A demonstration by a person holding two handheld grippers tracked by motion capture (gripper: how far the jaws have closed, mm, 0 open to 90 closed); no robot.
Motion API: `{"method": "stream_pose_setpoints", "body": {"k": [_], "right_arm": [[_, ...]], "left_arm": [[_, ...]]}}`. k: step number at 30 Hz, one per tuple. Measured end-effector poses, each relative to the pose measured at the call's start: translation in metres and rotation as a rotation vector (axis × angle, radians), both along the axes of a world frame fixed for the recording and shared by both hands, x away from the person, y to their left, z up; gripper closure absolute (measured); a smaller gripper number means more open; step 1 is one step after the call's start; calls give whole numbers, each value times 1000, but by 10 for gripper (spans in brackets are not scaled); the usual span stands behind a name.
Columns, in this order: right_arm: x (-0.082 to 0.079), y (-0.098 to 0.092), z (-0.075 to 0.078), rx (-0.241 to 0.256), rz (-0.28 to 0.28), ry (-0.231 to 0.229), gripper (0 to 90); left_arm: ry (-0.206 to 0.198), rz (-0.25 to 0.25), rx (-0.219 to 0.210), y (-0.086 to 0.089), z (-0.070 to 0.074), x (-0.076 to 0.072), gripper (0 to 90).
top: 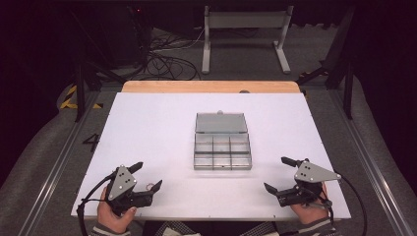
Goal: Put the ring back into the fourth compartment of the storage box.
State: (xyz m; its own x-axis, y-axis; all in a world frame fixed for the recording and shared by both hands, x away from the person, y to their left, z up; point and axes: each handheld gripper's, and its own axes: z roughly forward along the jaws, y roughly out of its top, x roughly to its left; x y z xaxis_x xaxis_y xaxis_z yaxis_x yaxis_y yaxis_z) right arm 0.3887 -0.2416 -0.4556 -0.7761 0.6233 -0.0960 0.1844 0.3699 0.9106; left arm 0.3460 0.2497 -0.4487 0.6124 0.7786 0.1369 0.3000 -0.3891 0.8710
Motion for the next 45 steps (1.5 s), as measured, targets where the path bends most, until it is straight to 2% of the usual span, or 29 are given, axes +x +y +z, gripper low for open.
{"method": "stream_pose_setpoints", "body": {"k": [10,16,20,21,23,28,32,45], "right_arm": [[0,0,-1,6,5,-9,13],[0,1,-2,5,3,-3,18],[0,1,-2,10,2,1,19],[1,1,-2,10,2,2,19],[1,2,-3,12,3,4,20],[1,2,-3,12,5,10,20],[2,2,-3,10,6,10,20],[3,2,-4,9,11,16,20]], "left_arm": [[-13,-3,8,-1,1,-1,175],[-33,-2,34,-1,3,-1,177],[-19,5,21,0,4,-1,179],[4,7,3,0,6,0,179],[19,13,-5,0,7,2,179],[28,26,11,-2,10,6,181],[36,36,8,-2,13,10,185],[62,34,15,-7,20,26,188]]}}
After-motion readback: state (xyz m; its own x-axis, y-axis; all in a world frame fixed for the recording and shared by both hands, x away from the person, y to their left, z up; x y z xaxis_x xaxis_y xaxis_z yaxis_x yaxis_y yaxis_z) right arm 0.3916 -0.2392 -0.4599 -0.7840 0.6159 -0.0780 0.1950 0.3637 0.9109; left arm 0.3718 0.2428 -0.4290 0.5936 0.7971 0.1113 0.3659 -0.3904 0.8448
